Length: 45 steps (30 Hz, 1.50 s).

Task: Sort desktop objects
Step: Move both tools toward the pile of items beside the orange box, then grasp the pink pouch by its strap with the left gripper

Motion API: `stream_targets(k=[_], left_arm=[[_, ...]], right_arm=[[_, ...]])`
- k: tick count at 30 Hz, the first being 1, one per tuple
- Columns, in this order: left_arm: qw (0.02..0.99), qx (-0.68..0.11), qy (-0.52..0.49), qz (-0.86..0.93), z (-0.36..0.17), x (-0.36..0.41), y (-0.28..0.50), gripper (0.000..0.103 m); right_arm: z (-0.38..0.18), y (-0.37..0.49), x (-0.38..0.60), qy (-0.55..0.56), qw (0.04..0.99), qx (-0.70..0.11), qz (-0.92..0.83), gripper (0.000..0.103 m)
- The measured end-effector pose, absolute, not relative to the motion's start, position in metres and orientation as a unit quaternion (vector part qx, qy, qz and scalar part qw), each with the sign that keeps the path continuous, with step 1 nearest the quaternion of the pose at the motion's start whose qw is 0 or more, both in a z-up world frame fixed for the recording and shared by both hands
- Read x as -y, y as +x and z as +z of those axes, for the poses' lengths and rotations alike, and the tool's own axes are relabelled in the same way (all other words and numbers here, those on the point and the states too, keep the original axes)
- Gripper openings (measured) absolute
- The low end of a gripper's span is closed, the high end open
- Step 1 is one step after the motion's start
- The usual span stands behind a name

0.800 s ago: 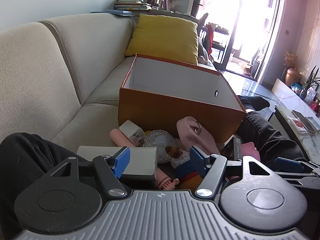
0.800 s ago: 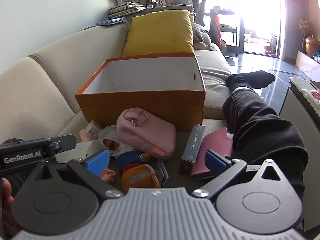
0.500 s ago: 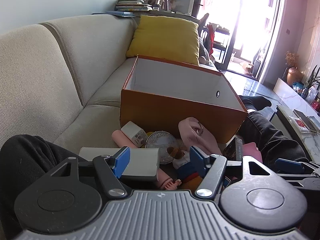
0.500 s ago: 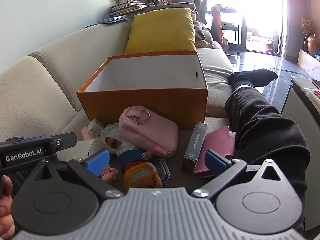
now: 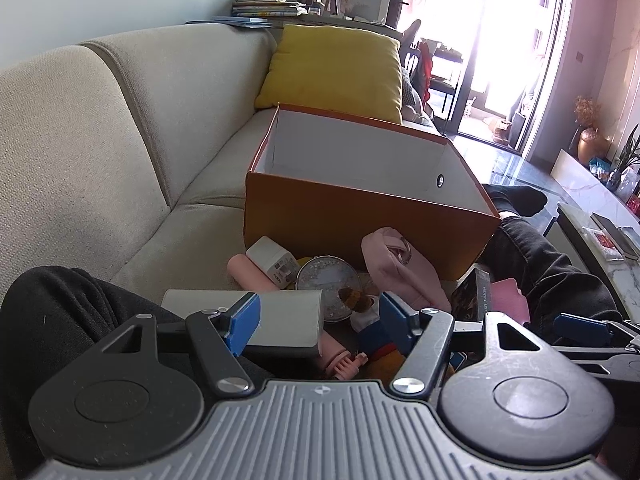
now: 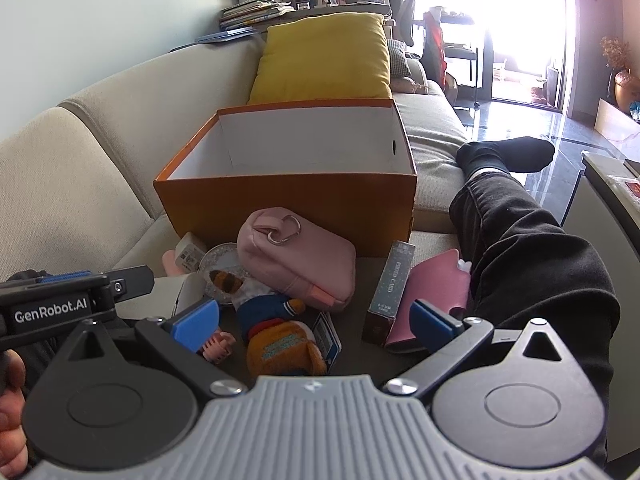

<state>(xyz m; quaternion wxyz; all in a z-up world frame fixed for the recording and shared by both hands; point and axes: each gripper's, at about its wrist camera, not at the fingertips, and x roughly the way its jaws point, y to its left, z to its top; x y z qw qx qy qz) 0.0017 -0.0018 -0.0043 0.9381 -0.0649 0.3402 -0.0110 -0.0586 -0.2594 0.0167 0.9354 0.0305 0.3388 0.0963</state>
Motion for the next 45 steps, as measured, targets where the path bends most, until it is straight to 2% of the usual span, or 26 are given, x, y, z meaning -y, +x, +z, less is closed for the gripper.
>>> stream_targets(k=[29, 35, 40, 43, 45], left_arm=[[0.928, -0.365, -0.068, -0.033, -0.016, 0.002, 0.011, 0.076], [0.92, -0.382, -0.061, -0.059, -0.024, 0.007, 0.025, 0.065], [0.916, -0.39, -0.056, -0.082, -0.025, 0.015, 0.043, 0.064], [0.912, -0.397, -0.049, -0.096, -0.028, 0.022, 0.057, 0.059], [0.91, -0.4, -0.049, -0.099, -0.029, 0.023, 0.063, 0.059]], right_arm=[[0.004, -0.045, 0.262, 0.03, 0.923, -0.373, 0.089, 0.1], [-0.008, -0.025, 0.266, 0.02, 0.911, -0.401, 0.096, 0.081], [-0.01, -0.004, 0.285, 0.029, 0.907, -0.414, 0.075, 0.067], [-0.013, 0.009, 0.293, 0.03, 0.905, -0.419, 0.069, 0.062], [-0.013, 0.015, 0.292, 0.015, 0.907, -0.414, 0.073, 0.062]])
